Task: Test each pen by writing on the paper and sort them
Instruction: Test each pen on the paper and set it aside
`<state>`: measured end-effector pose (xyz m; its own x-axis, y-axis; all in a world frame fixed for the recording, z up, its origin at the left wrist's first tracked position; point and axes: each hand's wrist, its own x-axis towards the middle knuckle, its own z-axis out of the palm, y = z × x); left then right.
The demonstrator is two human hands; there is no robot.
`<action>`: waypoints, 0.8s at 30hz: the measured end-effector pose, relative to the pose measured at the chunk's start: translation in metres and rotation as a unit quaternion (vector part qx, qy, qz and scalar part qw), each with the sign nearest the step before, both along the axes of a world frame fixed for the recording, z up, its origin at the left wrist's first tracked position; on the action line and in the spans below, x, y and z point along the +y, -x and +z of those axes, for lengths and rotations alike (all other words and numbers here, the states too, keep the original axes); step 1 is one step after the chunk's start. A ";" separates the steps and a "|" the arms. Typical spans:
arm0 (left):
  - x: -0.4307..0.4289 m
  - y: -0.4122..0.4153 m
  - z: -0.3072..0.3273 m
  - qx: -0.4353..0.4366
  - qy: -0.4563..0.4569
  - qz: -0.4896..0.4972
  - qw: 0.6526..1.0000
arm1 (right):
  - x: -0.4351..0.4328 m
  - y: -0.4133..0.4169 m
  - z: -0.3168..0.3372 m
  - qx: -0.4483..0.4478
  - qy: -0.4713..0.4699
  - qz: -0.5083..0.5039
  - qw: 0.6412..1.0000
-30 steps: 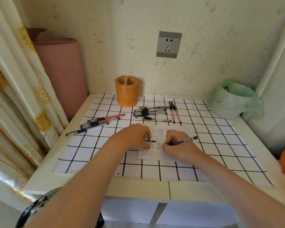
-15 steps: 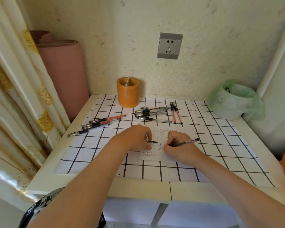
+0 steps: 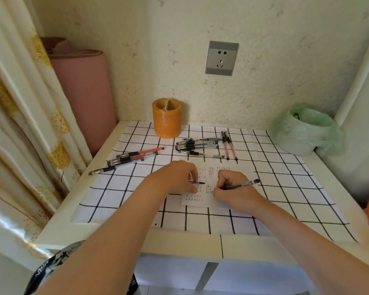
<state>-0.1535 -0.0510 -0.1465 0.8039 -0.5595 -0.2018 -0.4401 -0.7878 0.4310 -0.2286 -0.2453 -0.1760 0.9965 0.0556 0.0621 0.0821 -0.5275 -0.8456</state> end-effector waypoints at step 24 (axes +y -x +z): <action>0.001 0.001 0.001 0.000 0.005 0.005 1.000 | 0.002 0.004 0.005 0.019 -0.013 0.013 1.000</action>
<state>-0.1548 -0.0503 -0.1455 0.8090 -0.5542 -0.1961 -0.4327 -0.7872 0.4394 -0.2321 -0.2432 -0.1713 0.9964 0.0805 0.0261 0.0633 -0.5039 -0.8614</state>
